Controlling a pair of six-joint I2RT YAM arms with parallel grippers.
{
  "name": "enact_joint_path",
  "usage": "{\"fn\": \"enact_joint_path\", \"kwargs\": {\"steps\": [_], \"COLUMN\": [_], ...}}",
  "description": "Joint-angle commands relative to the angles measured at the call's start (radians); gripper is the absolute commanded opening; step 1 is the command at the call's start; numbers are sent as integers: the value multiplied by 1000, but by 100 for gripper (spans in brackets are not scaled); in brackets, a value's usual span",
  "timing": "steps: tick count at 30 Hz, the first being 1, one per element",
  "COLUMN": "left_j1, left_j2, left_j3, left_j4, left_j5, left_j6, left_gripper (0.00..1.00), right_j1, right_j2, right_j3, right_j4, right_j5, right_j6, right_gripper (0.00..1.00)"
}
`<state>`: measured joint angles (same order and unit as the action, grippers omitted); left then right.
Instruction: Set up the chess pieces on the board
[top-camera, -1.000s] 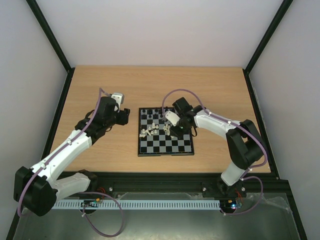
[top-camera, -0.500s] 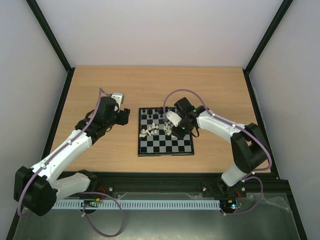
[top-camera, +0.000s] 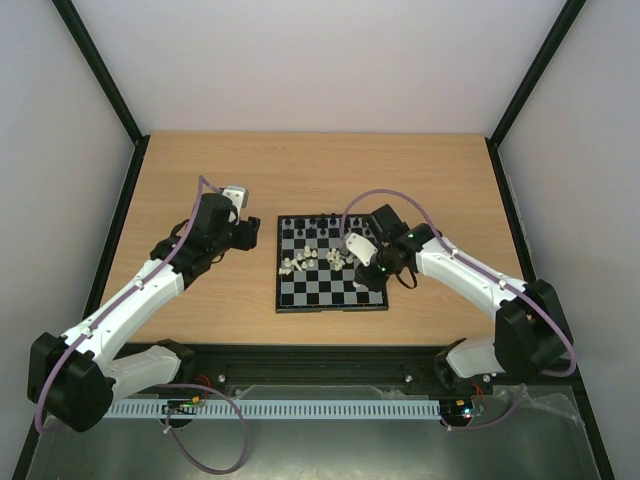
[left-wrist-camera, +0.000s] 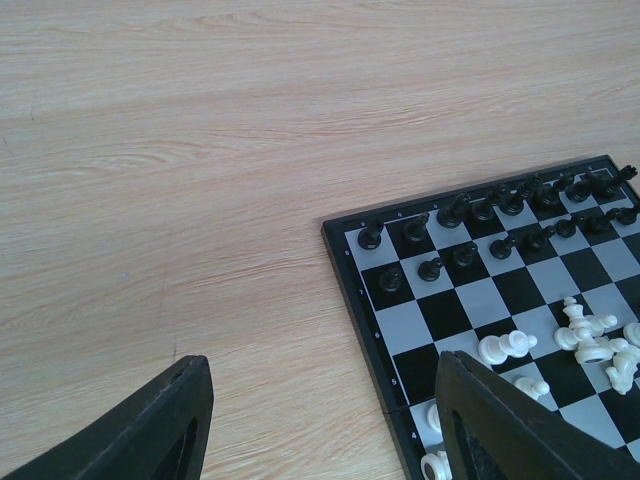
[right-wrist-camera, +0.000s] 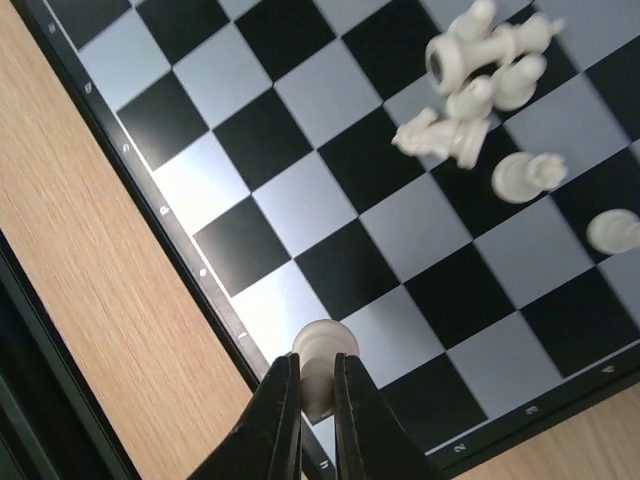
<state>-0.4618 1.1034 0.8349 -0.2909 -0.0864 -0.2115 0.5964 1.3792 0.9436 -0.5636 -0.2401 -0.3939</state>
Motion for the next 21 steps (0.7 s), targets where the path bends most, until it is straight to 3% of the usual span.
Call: {"fn": "enact_joint_path", "kwargs": {"steps": [1,21], "left_j1": [-1,-1], "left_j2": [10,23], "left_j3": [13,15], "left_j4": [-4,-10], "left_j5": [-2,-16], "left_j6": [4,4], "left_gripper": [63,63], "right_j1": [20,98], "right_j2": [3,96], "right_j3": [-57,-87], "right_j4": [-32,72], "right_j5": [-19,2], "right_j6": [-22,-14], "right_gripper": [7,10]}}
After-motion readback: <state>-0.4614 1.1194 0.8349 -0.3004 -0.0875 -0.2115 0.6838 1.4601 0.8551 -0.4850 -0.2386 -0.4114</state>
